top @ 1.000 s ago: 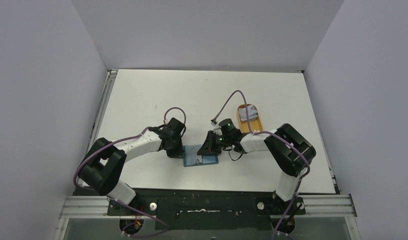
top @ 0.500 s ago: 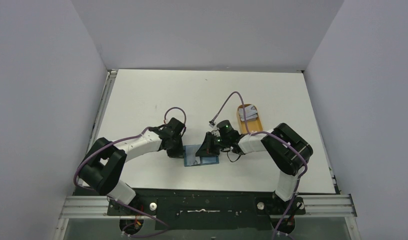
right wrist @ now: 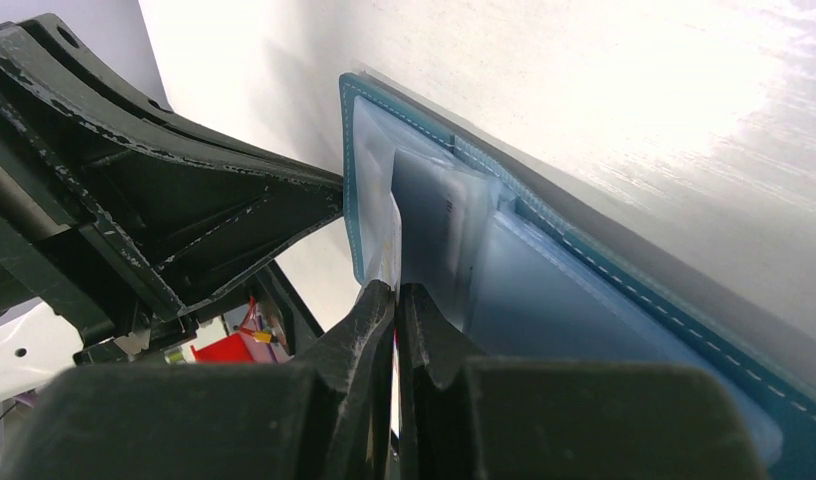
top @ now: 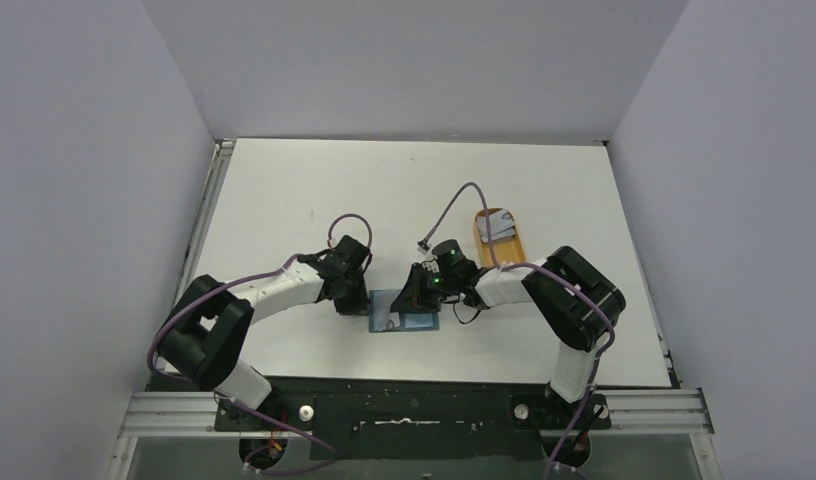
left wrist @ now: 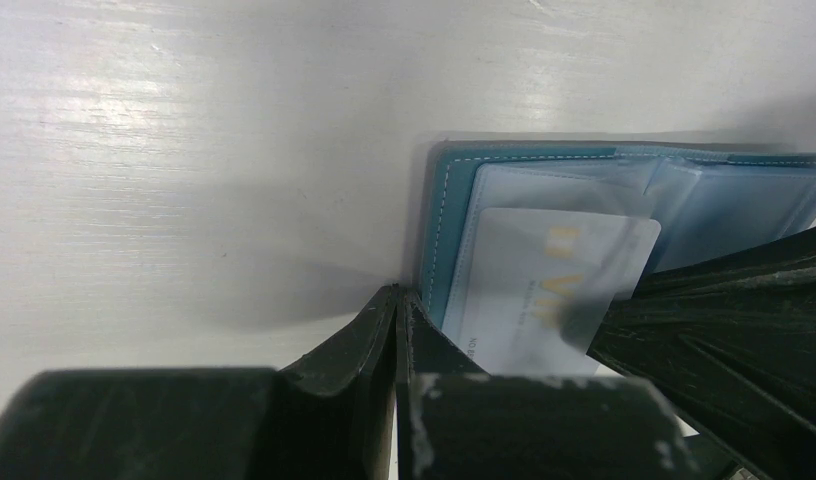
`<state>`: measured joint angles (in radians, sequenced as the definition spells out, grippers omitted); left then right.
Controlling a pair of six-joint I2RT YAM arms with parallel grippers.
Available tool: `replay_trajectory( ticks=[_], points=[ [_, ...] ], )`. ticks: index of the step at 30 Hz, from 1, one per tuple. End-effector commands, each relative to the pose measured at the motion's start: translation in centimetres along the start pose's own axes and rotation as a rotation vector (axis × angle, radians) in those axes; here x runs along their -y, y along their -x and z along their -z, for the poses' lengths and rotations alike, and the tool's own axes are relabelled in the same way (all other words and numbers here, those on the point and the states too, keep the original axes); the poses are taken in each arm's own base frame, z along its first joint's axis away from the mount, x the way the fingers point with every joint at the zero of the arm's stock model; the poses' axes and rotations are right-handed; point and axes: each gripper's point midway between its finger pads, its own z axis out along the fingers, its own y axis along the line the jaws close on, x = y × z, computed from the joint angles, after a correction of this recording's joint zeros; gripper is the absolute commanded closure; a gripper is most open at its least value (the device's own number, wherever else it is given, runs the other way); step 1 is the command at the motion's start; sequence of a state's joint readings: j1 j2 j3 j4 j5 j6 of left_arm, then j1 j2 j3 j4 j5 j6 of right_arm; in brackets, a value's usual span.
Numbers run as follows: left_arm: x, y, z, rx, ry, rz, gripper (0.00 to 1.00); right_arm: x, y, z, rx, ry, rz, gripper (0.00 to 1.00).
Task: Put the credit cards into the card holder
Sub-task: Insert the credit card into the card holder.
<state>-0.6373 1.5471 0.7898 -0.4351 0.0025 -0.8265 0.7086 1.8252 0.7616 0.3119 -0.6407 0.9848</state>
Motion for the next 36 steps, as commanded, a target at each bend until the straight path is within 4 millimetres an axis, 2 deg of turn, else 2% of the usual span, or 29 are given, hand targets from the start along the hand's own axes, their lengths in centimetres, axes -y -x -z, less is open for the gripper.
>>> replay_trajectory(
  ticks=[1, 5, 10, 15, 18, 22, 28, 32, 36],
  points=[
    [-2.0, -1.7, -1.4, -0.052, 0.061, 0.000, 1.00, 0.5, 1.4, -0.3, 0.070, -0.059, 0.017, 1.00],
    [-2.0, -1.7, -1.2, -0.051, 0.060, 0.000, 1.00, 0.7, 1.5, -0.1, 0.080, -0.071, 0.006, 1.00],
    [-1.6, -0.8, 0.1, -0.013, 0.037, 0.009, 1.00, 1.0, 1.4, -0.3, 0.063, -0.078, 0.004, 1.00],
    [-0.1, 0.3, 1.8, 0.042, -0.036, 0.016, 0.92, 1.2, 1.3, -0.3, 0.062, -0.081, -0.001, 1.00],
    [1.3, 0.4, 2.3, 0.045, -0.111, 0.022, 0.92, 1.3, 1.3, -0.3, 0.063, -0.085, -0.003, 1.00],
    [2.0, 0.2, 2.3, 0.037, -0.153, 0.034, 0.96, 1.4, 1.2, -0.4, 0.061, -0.087, -0.006, 1.00],
    [3.3, 0.7, 2.7, 0.076, -0.240, 0.036, 0.97, 1.7, 1.1, -0.4, 0.059, -0.092, -0.009, 1.00],
    [3.6, 0.4, 1.9, 0.049, -0.249, 0.037, 1.00, 1.6, 1.2, -0.4, 0.060, -0.091, -0.007, 1.00],
    [2.8, -0.4, 0.6, 0.010, -0.213, 0.049, 1.00, 1.6, 1.2, -0.4, 0.061, -0.091, -0.013, 1.00]
  ],
)
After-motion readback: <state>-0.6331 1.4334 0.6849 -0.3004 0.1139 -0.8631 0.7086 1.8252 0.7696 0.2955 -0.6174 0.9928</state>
